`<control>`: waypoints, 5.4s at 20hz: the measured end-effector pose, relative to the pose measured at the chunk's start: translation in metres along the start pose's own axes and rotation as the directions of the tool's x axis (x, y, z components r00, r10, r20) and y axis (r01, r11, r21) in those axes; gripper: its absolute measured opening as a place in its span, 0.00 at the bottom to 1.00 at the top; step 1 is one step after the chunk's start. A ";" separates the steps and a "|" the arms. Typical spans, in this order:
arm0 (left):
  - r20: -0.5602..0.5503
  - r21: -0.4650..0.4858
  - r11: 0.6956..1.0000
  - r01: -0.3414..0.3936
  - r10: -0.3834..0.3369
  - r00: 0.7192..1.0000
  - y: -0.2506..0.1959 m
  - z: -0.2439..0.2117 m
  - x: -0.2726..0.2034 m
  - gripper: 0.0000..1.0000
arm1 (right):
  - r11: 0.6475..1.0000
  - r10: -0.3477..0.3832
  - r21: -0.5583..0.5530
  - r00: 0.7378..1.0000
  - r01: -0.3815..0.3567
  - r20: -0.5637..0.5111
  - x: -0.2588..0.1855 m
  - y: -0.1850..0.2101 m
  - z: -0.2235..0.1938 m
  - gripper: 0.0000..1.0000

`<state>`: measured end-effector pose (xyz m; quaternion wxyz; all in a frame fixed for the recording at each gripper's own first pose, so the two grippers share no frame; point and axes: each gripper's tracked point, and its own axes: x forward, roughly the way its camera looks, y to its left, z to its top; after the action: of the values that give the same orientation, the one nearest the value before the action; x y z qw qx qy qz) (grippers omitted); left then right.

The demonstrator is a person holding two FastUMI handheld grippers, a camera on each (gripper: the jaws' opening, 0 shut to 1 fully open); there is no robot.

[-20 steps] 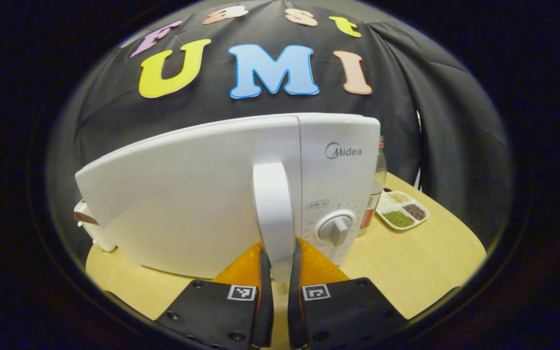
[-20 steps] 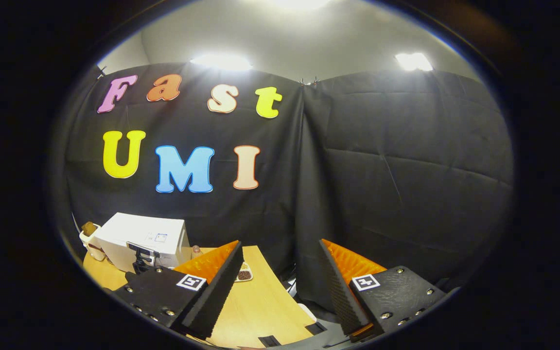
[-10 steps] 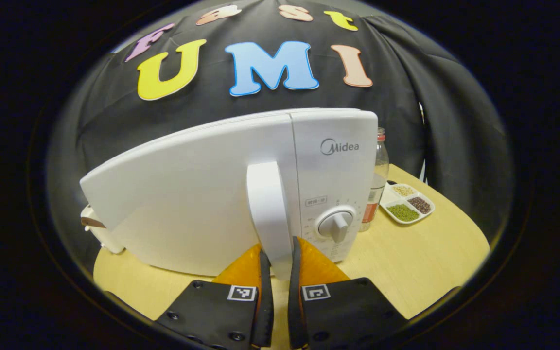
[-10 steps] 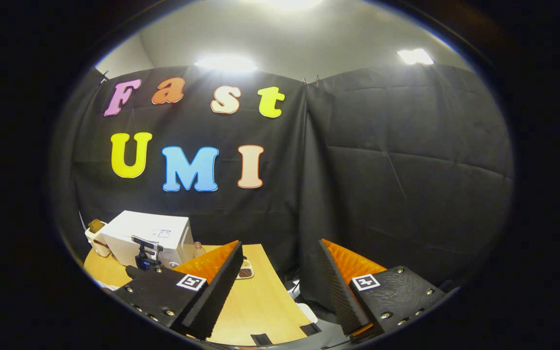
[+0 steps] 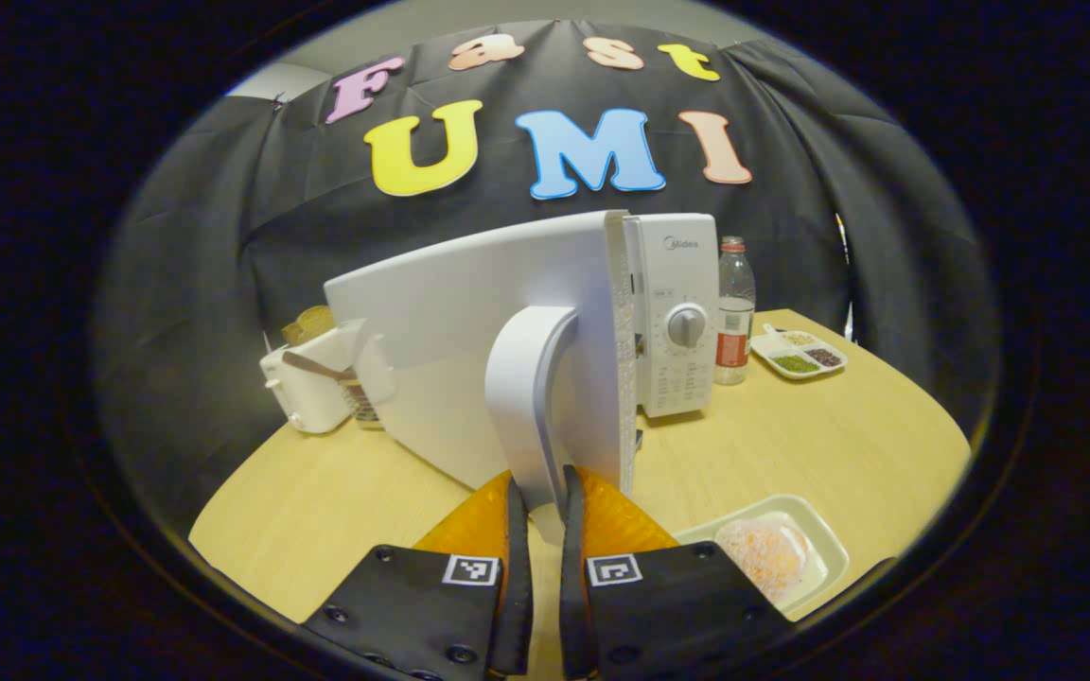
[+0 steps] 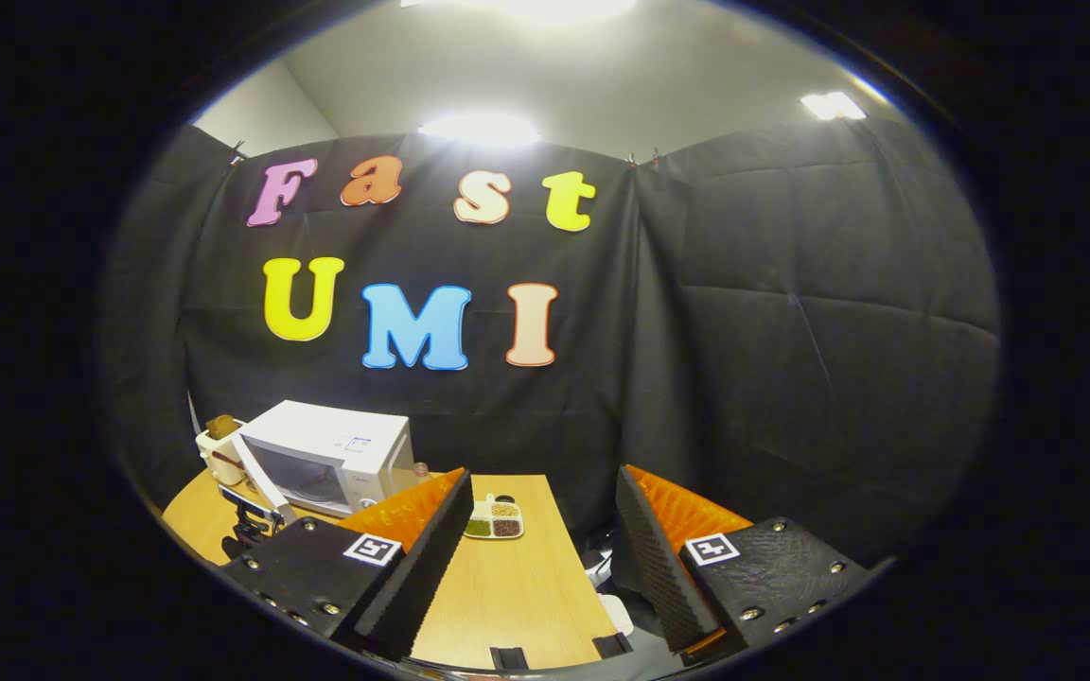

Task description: Open the microwave oven with the left hand, put the food in, and close the microwave oven.

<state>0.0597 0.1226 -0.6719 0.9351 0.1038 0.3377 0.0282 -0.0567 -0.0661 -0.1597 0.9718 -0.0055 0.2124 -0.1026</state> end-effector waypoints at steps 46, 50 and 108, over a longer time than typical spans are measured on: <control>-0.295 -0.197 0.950 -0.240 0.176 0.939 0.226 -0.089 -0.186 0.73 | 0.917 0.279 0.062 0.519 -0.395 -0.808 0.139 0.319 -0.445 0.79; -0.313 -0.212 0.938 -0.274 0.201 0.928 0.211 -0.077 -0.199 0.73 | 0.900 0.310 0.072 0.518 -0.429 -0.797 0.140 0.315 -0.443 0.69; -0.369 -0.180 0.857 -0.483 0.396 0.841 0.225 0.002 -0.323 0.73 | 0.815 0.370 0.530 0.914 -0.233 -0.166 0.380 0.571 -0.293 0.98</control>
<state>-0.1834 0.3023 -0.4204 0.8412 0.0467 0.4439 0.3051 0.2720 0.4261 -0.6134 0.9067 0.2934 0.3029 0.0029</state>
